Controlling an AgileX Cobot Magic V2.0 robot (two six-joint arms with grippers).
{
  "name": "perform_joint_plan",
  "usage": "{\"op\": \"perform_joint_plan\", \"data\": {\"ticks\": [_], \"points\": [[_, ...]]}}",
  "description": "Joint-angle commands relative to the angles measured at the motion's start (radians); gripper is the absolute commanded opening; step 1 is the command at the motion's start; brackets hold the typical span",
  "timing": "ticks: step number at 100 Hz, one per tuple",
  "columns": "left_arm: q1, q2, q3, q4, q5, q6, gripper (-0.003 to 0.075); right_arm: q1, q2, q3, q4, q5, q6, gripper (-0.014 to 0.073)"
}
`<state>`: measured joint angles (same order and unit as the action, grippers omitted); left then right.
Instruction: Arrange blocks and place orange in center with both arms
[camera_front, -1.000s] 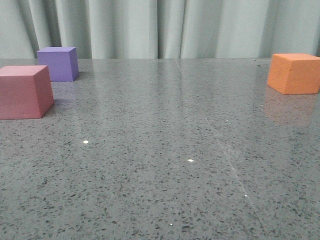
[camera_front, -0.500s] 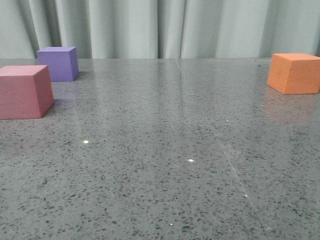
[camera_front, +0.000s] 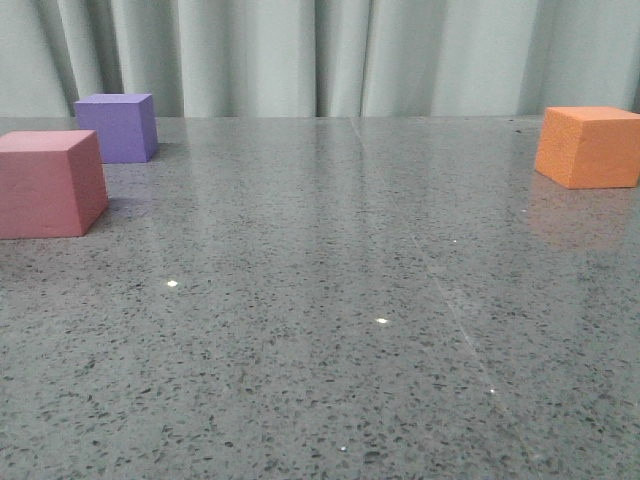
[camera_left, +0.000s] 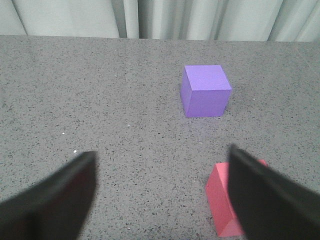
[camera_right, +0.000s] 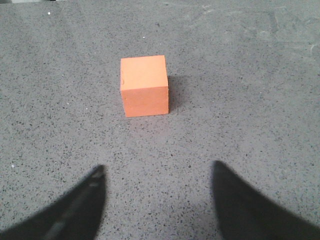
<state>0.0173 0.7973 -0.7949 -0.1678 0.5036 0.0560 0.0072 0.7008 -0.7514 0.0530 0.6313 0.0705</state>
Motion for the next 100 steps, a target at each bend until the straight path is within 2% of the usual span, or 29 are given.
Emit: {"op": "perform_joint_plan", "data": {"ticks": [1,11,51,70,100], "points": [[-0.001,-0.001,-0.037,-0.015,-0.062,-0.002,0.072,-0.005,0.005,-0.037,0.012,-0.053,-0.005,0.0589],[-0.001,-0.001,-0.037,-0.015,-0.06,-0.002,0.0682,-0.005,0.005,-0.037,0.029,-0.041,-0.005,0.0588],[-0.001,0.006,-0.037,-0.015,-0.057,-0.002,0.0681,-0.005,0.027,-0.063,0.036,-0.072,-0.005,0.0582],[-0.001,0.006,-0.037,-0.015,-0.059,-0.002,0.0681,-0.005,0.197,-0.206,0.036,0.039,-0.005,0.0582],[-0.001,0.006,-0.037,-0.014,-0.06,-0.002,0.068,-0.005,0.544,-0.552,0.036,0.246,-0.005,0.0582]]}}
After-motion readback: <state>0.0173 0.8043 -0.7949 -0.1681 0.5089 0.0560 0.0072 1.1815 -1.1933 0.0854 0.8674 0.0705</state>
